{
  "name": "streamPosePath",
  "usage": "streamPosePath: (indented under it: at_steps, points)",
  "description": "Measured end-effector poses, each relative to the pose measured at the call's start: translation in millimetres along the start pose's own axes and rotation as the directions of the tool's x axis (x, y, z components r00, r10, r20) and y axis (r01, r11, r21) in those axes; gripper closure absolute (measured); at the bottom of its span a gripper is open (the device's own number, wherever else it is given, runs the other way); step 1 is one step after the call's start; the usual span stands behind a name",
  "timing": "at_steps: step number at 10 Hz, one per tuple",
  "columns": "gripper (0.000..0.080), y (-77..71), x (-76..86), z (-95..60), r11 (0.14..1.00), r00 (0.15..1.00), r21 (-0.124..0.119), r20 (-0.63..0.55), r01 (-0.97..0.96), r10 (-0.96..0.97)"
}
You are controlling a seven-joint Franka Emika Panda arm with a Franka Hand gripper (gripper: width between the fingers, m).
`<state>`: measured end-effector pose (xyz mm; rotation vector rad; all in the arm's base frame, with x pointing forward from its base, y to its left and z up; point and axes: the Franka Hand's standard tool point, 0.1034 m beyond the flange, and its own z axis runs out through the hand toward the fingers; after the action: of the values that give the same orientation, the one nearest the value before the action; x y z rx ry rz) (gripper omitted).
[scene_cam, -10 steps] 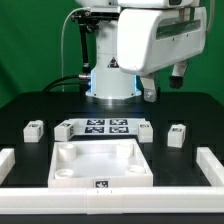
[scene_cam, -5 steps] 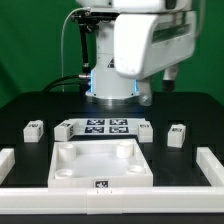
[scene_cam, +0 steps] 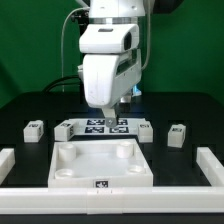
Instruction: Assemble one leg
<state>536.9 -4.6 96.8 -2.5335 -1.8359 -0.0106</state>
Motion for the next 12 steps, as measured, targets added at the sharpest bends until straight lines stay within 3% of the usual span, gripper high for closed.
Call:
streamPosePath:
  at_steps: [4, 6, 7, 8, 9, 10, 12]
  points:
    - [0.015, -1.3, -3.0, 2.1, 0.999, 0.999, 0.005, 0.0, 0.035, -0.035]
    - [0.015, -18.3, -35.8, 21.9, 0.967, 0.968, 0.038, -0.02, 0.252, -0.251]
    - [0.015, -27.8, -42.5, 34.4, 0.94, 0.94, 0.024, -0.023, 0.34, -0.339]
    - [0.015, -33.1, -41.7, 48.4, 0.919, 0.919, -0.008, -0.013, 0.393, -0.393]
    - [0.015, -36.6, -41.7, 63.4, 0.914, 0.914, -0.015, -0.011, 0.405, -0.406]
    - [0.015, -41.1, -43.4, 77.7, 0.916, 0.916, 0.005, -0.019, 0.401, -0.401]
    - [0.015, -43.6, -53.8, 89.0, 0.923, 0.924, 0.045, -0.028, 0.383, -0.382]
